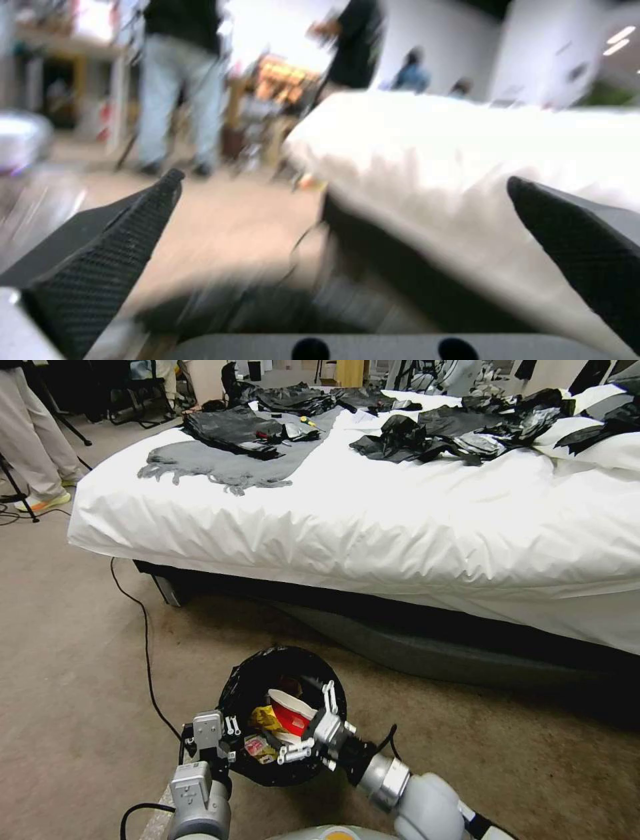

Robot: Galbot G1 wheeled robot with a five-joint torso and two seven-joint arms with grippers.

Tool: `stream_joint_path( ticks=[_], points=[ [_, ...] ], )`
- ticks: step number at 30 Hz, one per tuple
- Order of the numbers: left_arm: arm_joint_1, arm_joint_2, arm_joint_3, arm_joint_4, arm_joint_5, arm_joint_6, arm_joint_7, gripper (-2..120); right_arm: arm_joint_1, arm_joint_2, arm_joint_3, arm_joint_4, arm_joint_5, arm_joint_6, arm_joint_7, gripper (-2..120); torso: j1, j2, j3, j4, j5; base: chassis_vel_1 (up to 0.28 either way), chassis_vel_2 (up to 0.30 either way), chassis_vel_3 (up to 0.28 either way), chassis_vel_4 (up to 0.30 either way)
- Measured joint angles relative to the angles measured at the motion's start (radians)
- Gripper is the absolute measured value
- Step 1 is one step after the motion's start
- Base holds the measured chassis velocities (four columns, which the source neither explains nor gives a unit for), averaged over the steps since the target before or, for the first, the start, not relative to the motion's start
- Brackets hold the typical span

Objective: Pick up the trash bin, then pick up the garbage from the floor and place it into the trash bin.

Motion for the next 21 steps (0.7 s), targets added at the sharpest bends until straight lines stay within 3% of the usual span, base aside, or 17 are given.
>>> stream_joint_path(
  ticks=[6,9,21],
  points=[
    [-0.003,0.002,-0.018,0.01,-0.008,0.0,0.0,1,-0.102,0.098,0.083,0.095,-0.111,0.001,0.142,114,0.0,0.0,0.0,-0.0004,0.0001,0.0,0.0,0.0,0.0],
    [-0.003,0.005,-0.029,0.011,-0.02,-0.001,0.0,1,-0.2,0.172,0.154,0.121,-0.243,0.007,0.218,112,0.0,0.0,0.0,-0.0004,0.0,0.0,0.0,0.0,0.0],
    [-0.003,0.01,-0.032,-0.003,-0.045,-0.004,-0.001,1,-0.309,0.212,0.249,0.088,-0.34,0.09,0.272,100,0.0,0.0,0.0,-0.0003,0.0,0.0,0.0,0.0,0.0]
  ],
)
